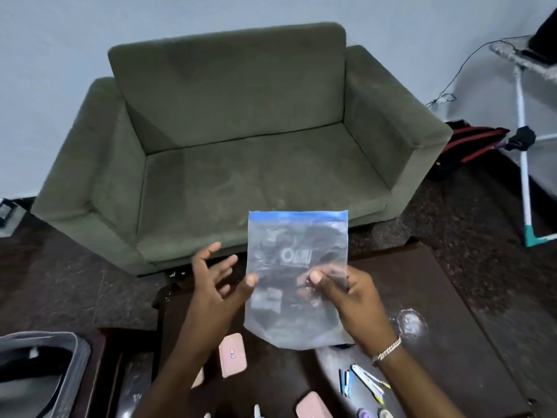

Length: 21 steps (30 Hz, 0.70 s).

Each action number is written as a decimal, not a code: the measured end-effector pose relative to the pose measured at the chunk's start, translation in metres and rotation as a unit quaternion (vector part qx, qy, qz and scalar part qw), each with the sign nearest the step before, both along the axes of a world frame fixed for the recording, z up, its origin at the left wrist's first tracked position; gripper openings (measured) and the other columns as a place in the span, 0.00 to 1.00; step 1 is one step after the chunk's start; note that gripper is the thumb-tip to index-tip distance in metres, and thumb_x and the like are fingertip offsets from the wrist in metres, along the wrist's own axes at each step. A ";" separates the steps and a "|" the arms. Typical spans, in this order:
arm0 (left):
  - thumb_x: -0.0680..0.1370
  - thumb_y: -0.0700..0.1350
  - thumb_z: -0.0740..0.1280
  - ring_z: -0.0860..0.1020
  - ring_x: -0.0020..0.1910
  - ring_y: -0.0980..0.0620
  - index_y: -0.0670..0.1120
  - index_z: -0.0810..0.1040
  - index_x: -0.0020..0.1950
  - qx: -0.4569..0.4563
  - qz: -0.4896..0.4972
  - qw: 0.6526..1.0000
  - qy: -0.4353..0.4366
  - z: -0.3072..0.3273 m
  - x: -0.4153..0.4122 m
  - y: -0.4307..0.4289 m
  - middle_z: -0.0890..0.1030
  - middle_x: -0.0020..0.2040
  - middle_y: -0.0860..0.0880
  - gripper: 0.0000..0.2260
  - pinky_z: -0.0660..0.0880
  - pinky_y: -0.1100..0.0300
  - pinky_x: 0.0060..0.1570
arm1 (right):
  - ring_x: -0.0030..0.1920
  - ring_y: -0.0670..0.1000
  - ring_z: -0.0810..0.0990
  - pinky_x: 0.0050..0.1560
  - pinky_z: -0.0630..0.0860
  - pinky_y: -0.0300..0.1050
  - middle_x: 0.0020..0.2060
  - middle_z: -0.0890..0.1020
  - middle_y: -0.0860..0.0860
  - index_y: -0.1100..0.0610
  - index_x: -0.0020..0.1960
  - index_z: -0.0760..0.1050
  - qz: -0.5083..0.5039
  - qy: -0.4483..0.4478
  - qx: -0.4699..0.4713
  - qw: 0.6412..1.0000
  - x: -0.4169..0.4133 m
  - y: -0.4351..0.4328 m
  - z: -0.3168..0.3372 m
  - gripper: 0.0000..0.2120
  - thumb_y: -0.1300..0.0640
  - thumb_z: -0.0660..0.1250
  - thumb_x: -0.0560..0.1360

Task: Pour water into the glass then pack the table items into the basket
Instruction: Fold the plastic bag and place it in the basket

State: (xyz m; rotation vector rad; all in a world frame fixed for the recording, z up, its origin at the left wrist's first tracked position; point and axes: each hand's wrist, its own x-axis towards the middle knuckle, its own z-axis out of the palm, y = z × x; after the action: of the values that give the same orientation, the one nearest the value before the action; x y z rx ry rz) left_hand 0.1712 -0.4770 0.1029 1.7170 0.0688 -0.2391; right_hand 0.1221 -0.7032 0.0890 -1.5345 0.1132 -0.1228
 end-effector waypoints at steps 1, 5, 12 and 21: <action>0.66 0.60 0.78 0.80 0.67 0.50 0.69 0.64 0.68 -0.016 -0.028 0.999 0.007 -0.007 0.001 0.000 0.82 0.66 0.49 0.36 0.75 0.46 0.70 | 0.44 0.54 0.87 0.48 0.81 0.42 0.43 0.88 0.57 0.61 0.47 0.85 0.019 -0.002 0.014 1.000 0.006 -0.004 0.003 0.07 0.59 0.69 0.79; 0.68 0.49 0.81 0.87 0.55 0.43 0.65 0.68 0.66 -0.069 -0.059 0.996 -0.012 -0.017 0.008 -0.003 0.87 0.57 0.43 0.33 0.83 0.41 0.58 | 0.44 0.57 0.86 0.49 0.82 0.49 0.43 0.87 0.60 0.61 0.47 0.85 0.037 0.016 0.022 0.999 0.022 -0.013 0.004 0.07 0.58 0.71 0.78; 0.70 0.40 0.79 0.85 0.49 0.48 0.54 0.80 0.59 -0.049 -0.051 0.993 -0.090 -0.015 0.035 -0.005 0.85 0.51 0.44 0.20 0.84 0.46 0.54 | 0.54 0.57 0.86 0.55 0.81 0.51 0.52 0.87 0.58 0.48 0.73 0.70 -0.017 0.000 0.033 0.999 0.041 -0.015 -0.002 0.35 0.63 0.79 0.71; 0.73 0.32 0.78 0.86 0.54 0.54 0.54 0.83 0.61 0.000 -0.015 0.993 -0.118 -0.018 0.037 -0.004 0.87 0.56 0.55 0.23 0.81 0.64 0.54 | 0.64 0.42 0.79 0.67 0.74 0.42 0.63 0.82 0.44 0.43 0.65 0.79 -0.006 -0.008 -0.127 0.992 0.044 -0.015 0.002 0.28 0.66 0.77 0.71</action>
State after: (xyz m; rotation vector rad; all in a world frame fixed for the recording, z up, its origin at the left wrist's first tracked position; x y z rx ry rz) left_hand 0.2083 -0.4814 0.0849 1.7357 -0.1315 -0.0582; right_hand 0.1656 -0.7178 0.0907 -1.7877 0.0971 -0.1631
